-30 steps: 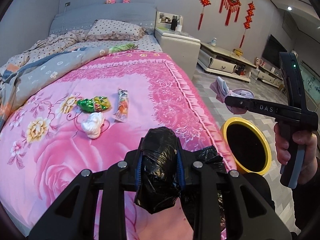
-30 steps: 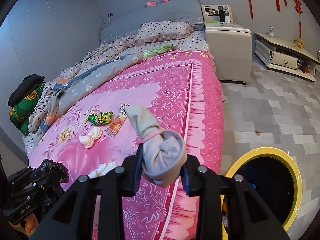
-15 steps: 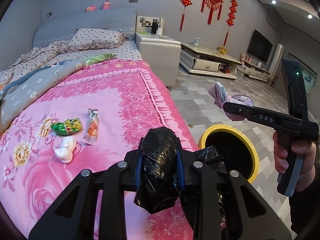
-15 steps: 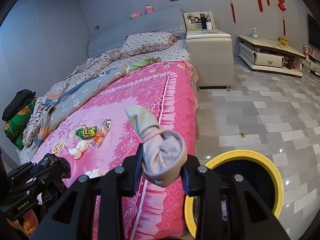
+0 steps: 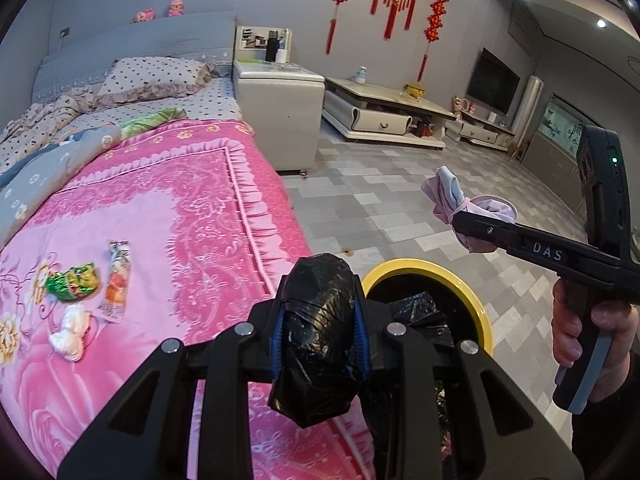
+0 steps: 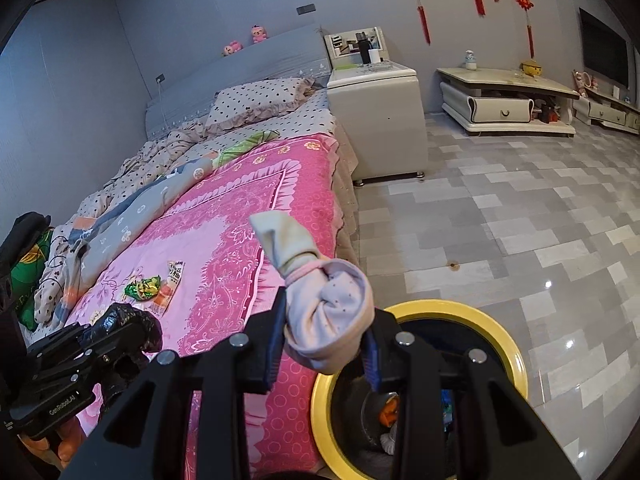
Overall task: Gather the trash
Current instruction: 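Carry the black bag and grey sock over the yellow-rimmed bin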
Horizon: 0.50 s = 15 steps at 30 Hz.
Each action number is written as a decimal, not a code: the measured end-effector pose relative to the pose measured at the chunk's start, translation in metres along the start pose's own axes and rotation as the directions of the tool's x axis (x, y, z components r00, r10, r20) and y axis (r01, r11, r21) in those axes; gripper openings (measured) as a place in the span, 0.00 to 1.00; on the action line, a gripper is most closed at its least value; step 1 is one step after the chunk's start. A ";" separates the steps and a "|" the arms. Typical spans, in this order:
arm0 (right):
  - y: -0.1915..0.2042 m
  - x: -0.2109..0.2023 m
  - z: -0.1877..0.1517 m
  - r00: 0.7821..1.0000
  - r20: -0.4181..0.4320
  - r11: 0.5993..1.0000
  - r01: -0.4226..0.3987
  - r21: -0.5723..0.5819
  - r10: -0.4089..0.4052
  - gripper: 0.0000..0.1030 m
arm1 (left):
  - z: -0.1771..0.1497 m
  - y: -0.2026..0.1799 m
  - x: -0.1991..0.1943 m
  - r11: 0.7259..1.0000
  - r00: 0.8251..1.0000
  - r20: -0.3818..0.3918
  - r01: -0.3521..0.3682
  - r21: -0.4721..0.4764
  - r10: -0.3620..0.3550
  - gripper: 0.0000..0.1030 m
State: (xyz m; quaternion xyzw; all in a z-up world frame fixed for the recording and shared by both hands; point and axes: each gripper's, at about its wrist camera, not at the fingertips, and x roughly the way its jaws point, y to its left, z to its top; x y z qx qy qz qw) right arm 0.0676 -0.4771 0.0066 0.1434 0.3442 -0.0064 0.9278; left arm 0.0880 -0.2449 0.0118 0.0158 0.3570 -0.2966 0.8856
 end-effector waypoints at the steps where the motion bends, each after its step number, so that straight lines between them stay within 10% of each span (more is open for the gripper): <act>1: -0.004 -0.001 0.000 1.000 0.001 1.000 0.005 0.006 -0.005 0.29 | 0.002 -0.004 0.005 1.000 1.000 -0.004 0.008 0.004 -0.008 0.25; 15: -0.069 -0.004 -0.010 0.997 -0.029 0.994 0.072 0.085 -0.070 0.30 | 0.013 -0.048 0.089 0.996 0.993 -0.079 0.087 0.035 -0.084 0.26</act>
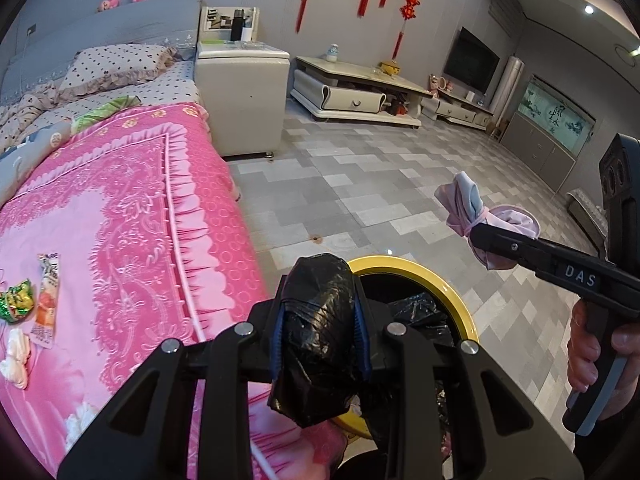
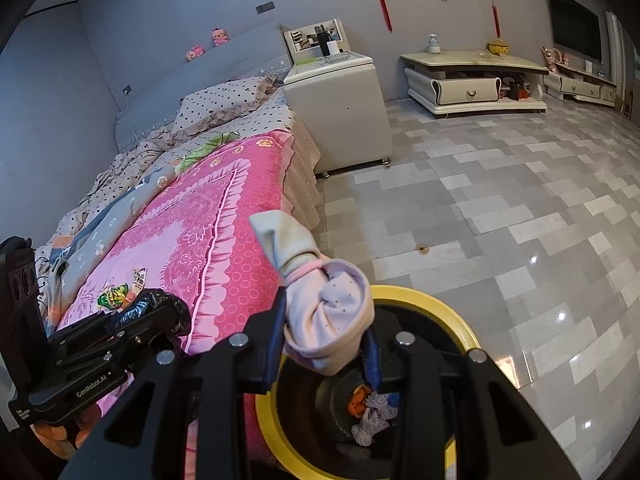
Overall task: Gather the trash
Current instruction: 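Carry the black bag and grey sock over the yellow-rimmed bin, then open both tools to drop the black bag and sock into the bin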
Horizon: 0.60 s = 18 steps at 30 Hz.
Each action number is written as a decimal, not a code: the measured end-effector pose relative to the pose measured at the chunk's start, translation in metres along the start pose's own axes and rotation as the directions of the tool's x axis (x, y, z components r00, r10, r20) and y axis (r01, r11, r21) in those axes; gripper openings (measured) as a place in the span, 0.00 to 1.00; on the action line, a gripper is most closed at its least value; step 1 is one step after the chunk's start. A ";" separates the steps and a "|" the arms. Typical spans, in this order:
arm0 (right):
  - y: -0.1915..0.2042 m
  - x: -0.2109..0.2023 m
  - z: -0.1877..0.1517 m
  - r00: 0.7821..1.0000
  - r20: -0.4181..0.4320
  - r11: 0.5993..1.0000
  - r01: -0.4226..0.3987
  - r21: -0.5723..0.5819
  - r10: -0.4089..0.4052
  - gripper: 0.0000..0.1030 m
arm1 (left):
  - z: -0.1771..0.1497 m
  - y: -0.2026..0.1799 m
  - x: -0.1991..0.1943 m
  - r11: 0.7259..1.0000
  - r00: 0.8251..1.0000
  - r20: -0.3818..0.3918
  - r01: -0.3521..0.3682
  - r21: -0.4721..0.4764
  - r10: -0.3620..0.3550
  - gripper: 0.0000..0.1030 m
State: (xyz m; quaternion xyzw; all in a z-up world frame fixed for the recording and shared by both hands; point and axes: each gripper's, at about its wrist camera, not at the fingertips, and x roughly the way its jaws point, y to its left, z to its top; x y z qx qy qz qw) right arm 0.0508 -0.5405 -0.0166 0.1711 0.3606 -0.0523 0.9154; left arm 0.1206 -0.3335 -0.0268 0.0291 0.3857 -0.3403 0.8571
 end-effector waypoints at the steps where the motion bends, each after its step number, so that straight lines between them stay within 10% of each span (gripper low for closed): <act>1: -0.005 0.002 -0.002 1.000 -0.007 1.000 0.002 0.005 -0.002 0.30 | 0.000 -0.003 0.005 1.000 1.000 -0.006 0.003 0.003 -0.003 0.26; 18: -0.046 0.037 -0.025 0.994 -0.109 0.994 0.016 0.112 -0.004 0.30 | -0.017 -0.027 0.081 0.998 0.990 -0.136 0.044 0.034 -0.039 0.27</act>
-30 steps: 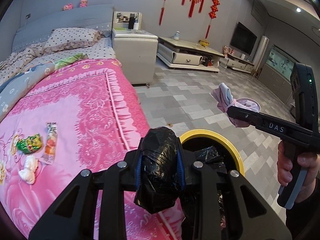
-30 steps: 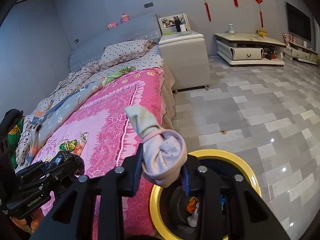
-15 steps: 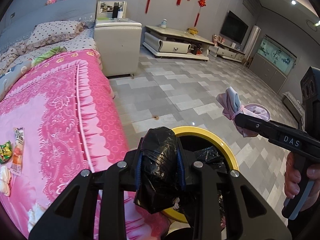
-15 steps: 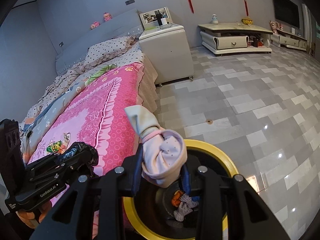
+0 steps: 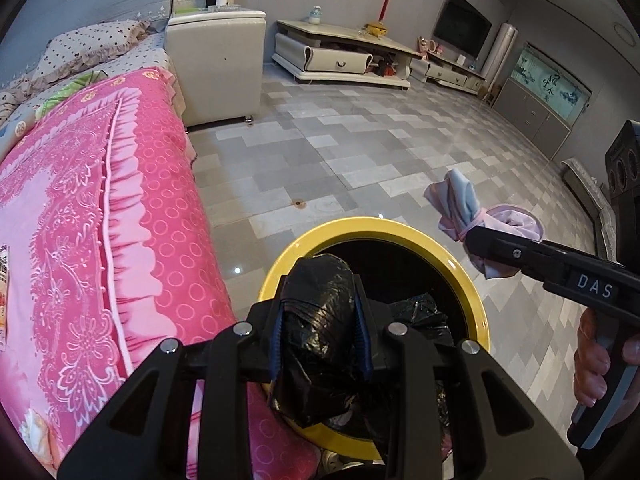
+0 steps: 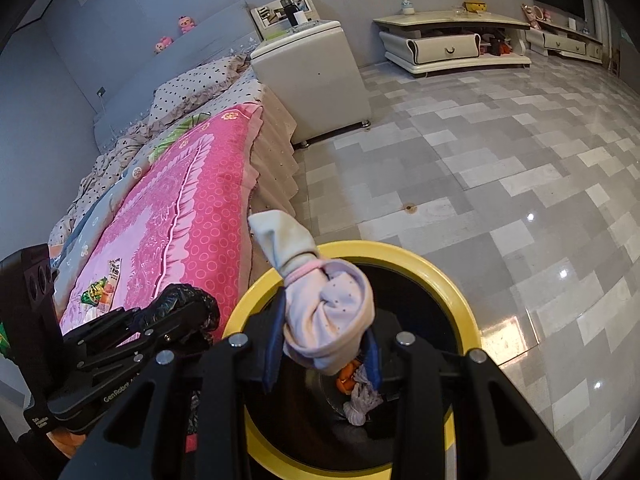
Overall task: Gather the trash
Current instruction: 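Open both tools to drop the black bag and sock into the bin, then move both tools back over the remaining trash on the bed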
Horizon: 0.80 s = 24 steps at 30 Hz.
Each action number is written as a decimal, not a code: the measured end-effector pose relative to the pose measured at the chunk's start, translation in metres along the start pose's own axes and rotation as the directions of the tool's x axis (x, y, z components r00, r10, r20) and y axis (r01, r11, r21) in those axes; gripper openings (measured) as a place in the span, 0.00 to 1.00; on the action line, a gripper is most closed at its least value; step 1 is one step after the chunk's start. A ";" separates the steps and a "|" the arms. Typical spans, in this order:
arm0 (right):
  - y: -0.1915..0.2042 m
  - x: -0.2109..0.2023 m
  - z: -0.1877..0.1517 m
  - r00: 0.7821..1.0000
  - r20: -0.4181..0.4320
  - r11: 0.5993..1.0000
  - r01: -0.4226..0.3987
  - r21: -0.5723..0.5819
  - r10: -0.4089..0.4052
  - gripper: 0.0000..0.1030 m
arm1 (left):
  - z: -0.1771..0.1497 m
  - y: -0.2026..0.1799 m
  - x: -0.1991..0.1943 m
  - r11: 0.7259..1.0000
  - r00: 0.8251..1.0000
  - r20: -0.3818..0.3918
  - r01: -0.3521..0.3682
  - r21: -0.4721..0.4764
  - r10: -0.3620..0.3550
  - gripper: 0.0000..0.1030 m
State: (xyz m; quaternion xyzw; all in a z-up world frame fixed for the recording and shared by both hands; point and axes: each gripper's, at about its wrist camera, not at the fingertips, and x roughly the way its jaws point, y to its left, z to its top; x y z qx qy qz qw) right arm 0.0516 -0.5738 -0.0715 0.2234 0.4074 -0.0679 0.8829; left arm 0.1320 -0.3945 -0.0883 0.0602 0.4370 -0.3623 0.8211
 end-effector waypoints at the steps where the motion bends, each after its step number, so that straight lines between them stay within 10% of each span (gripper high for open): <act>1: -0.001 0.002 -0.001 1.000 -0.009 1.000 0.002 0.004 -0.002 0.30 | 0.000 0.000 0.002 1.000 1.000 -0.002 0.004 0.000 -0.004 0.27; 13: -0.007 -0.004 -0.012 0.998 -0.020 0.998 0.059 -0.002 -0.059 0.43 | -0.004 -0.002 0.000 1.000 1.000 -0.003 0.021 -0.015 -0.021 0.41; 24: 0.009 -0.038 -0.016 0.994 0.044 0.995 0.096 0.005 -0.096 0.69 | -0.016 0.031 -0.059 0.998 0.996 0.086 -0.009 -0.057 0.014 0.80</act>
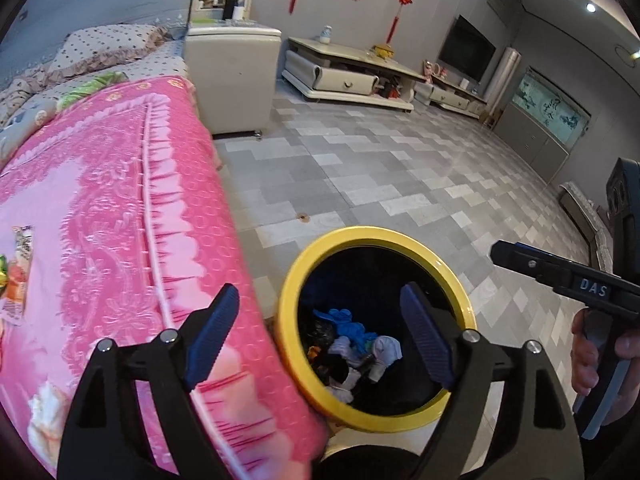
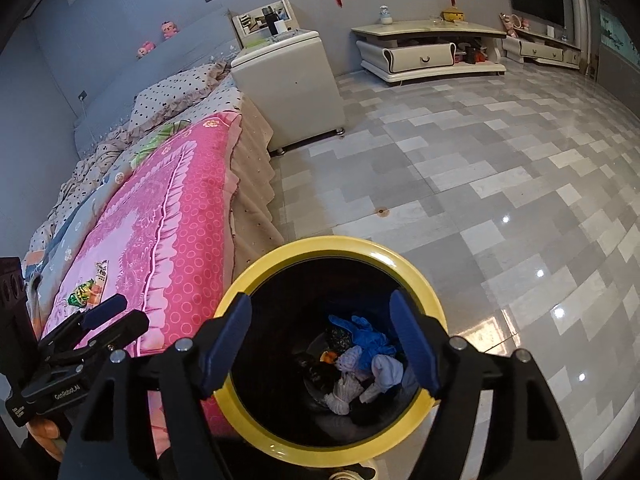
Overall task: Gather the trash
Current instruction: 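Move both tools back over the remaining trash on the bed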
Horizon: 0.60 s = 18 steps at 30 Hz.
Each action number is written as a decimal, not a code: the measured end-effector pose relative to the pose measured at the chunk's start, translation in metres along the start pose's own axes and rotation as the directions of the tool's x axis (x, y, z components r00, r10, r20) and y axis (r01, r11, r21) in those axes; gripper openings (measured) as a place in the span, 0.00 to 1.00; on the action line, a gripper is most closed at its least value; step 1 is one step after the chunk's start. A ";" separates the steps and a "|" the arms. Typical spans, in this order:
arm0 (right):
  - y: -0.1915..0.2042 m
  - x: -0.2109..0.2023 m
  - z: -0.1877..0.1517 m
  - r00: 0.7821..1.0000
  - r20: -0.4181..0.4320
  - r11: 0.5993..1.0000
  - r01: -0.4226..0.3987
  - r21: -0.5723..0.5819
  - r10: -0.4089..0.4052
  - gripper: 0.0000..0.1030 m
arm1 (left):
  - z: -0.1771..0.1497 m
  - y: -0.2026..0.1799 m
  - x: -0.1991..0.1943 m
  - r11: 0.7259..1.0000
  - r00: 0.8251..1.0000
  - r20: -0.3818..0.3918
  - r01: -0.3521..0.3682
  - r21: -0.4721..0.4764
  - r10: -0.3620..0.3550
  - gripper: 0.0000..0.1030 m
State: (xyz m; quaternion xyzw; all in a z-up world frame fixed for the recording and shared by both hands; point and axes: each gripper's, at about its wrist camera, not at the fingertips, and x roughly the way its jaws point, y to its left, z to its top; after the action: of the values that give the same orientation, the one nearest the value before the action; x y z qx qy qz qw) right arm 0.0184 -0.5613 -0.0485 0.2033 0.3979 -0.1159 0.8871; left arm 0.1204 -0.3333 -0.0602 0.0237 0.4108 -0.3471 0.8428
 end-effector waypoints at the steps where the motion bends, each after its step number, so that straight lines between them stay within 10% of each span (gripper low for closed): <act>1: 0.007 -0.003 -0.001 1.000 0.008 1.000 -0.008 -0.007 0.008 0.72 | -0.001 0.007 -0.006 1.000 1.000 0.006 -0.013 -0.005 0.013 0.81; 18: 0.166 0.020 0.008 0.978 -0.059 0.963 -0.209 -0.170 0.201 0.74 | -0.039 0.190 -0.106 0.938 0.954 0.043 -0.283 -0.200 0.297 0.81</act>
State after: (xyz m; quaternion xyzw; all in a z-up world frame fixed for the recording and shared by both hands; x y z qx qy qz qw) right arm 0.0975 -0.4176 -0.0142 0.1670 0.4018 0.0163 0.9002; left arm 0.1640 -0.1169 -0.0573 -0.0096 0.4032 -0.1785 0.8975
